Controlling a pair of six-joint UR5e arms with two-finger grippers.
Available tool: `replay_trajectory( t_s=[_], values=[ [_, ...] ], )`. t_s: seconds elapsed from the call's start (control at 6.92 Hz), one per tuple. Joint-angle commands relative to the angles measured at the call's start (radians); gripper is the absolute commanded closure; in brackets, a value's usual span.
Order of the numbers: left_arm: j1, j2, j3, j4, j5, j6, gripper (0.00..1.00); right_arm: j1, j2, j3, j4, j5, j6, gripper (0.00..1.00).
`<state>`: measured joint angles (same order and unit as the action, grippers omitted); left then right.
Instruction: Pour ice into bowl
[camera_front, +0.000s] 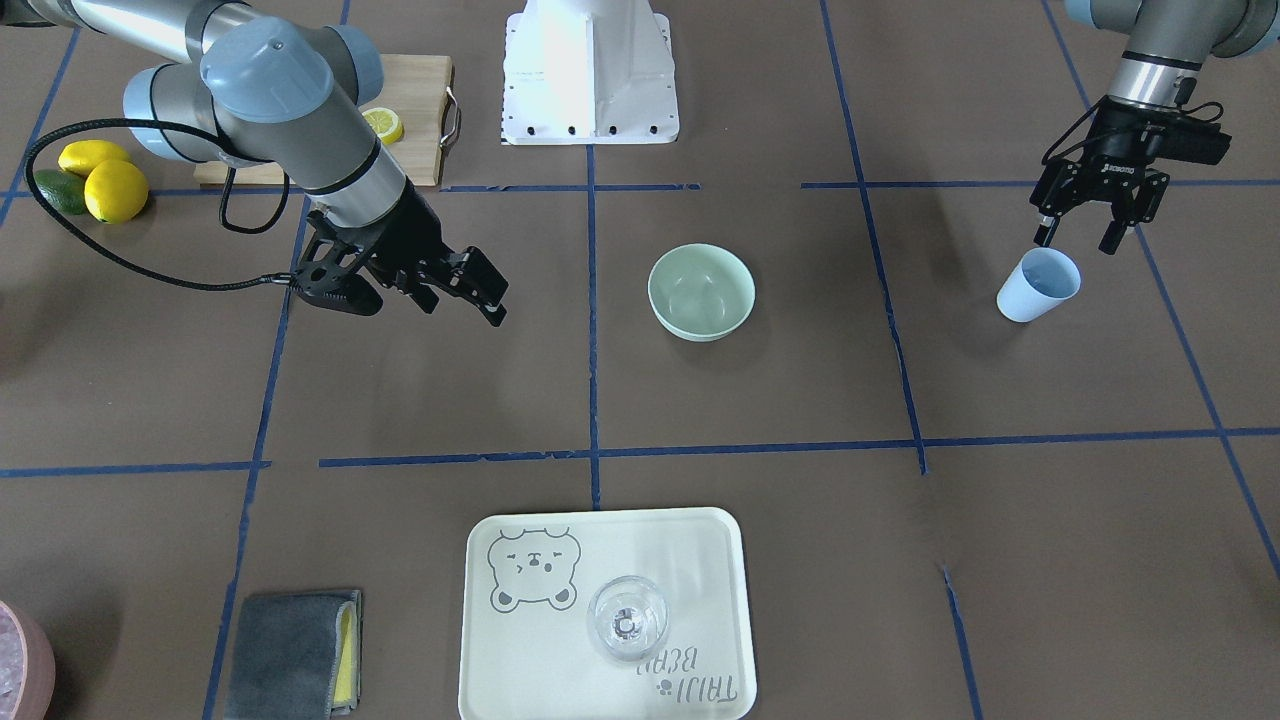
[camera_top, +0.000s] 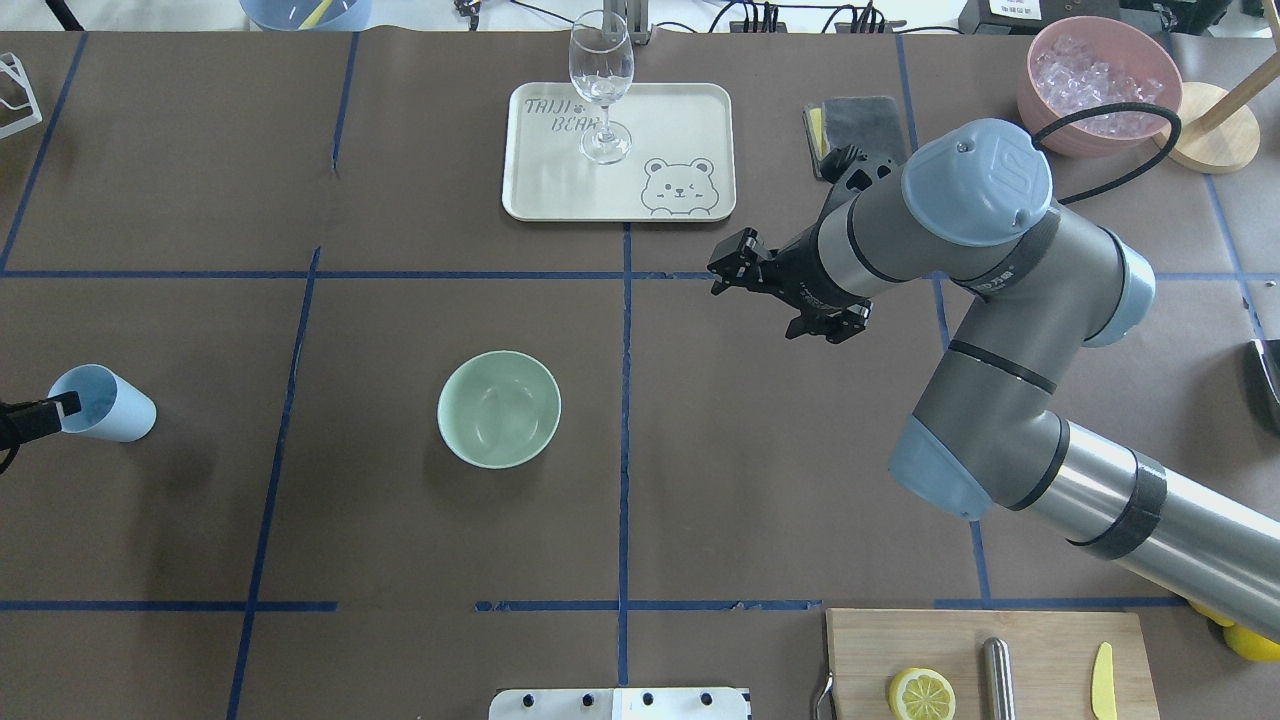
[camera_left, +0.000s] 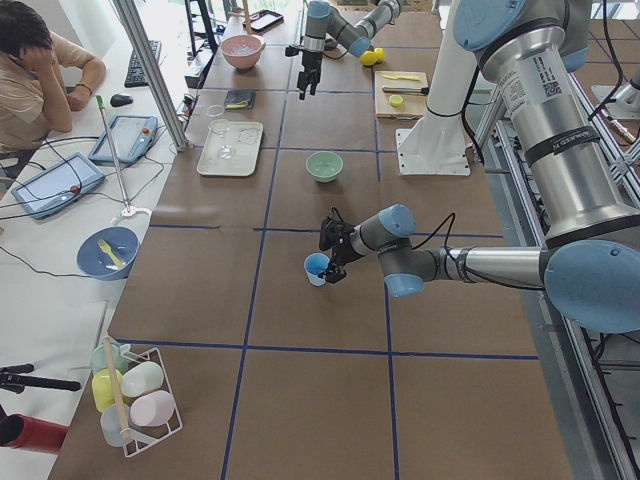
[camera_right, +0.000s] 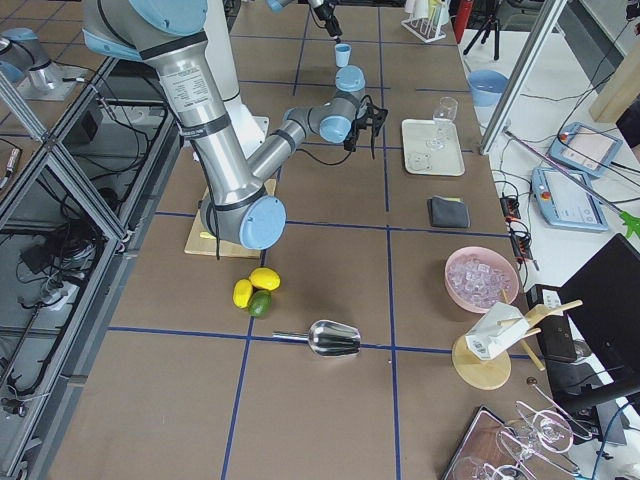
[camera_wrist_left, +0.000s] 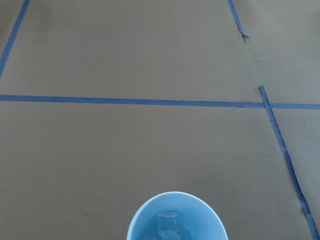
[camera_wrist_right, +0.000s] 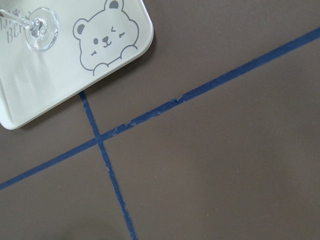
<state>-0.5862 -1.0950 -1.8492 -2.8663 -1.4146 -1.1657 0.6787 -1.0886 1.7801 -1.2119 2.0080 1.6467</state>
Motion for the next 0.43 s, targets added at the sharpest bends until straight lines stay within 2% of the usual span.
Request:
replay_trajectory(
  t_s=[0.0, 0.14, 0.29],
  values=[
    [0.27, 0.038, 0.005, -0.021, 0.381, -0.009, 0.0, 0.001, -0.001, 0.021, -0.002, 0.003, -0.001, 0.0],
    [0.352, 0.056, 0.005, 0.029, 0.493, -0.014, 0.0, -0.001, -0.005, 0.025, -0.002, 0.003, -0.001, 0.0],
    [0.388, 0.056, 0.005, 0.041, 0.528, -0.032, 0.0, -0.001, -0.007, 0.025, -0.002, 0.0, -0.001, 0.0]
  ],
)
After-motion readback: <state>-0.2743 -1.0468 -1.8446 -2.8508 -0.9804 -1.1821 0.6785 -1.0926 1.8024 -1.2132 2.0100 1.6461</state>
